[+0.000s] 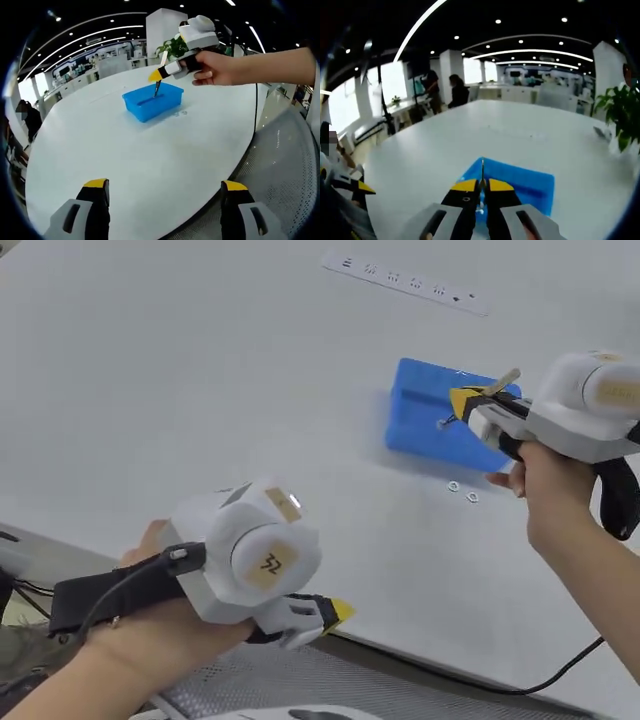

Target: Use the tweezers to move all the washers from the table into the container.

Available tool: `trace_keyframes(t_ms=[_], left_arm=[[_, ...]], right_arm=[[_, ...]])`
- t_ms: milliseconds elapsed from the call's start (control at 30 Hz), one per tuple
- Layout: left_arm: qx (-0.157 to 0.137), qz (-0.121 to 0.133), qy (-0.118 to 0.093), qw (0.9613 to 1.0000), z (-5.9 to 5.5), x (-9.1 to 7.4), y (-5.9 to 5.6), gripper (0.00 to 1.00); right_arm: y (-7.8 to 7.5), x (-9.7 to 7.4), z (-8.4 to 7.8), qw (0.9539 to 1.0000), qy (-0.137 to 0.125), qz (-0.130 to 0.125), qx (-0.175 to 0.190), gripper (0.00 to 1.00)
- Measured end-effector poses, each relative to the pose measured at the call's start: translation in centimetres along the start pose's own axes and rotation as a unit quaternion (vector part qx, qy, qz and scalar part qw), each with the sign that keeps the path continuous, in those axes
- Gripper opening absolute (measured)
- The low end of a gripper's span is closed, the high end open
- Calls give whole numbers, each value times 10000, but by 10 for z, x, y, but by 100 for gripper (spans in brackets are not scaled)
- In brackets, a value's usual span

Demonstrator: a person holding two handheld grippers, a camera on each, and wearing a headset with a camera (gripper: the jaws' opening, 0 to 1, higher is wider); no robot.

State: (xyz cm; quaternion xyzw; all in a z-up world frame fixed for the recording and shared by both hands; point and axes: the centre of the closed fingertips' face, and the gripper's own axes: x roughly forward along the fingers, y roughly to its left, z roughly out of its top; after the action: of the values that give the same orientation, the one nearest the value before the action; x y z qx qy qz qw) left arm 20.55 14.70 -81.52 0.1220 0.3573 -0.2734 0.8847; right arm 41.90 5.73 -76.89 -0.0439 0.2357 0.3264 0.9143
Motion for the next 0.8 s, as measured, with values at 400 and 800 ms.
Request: trace_keyframes(t_ms=[400, 800], left_arm=[[42, 70, -226, 9997, 8, -3, 2, 99], [122, 42, -345, 9993, 12, -4, 0, 99]], right_arm=[[-11, 37, -22, 9989, 404, 60, 229, 3], [-10, 41, -34, 9983, 533, 37, 233, 3]])
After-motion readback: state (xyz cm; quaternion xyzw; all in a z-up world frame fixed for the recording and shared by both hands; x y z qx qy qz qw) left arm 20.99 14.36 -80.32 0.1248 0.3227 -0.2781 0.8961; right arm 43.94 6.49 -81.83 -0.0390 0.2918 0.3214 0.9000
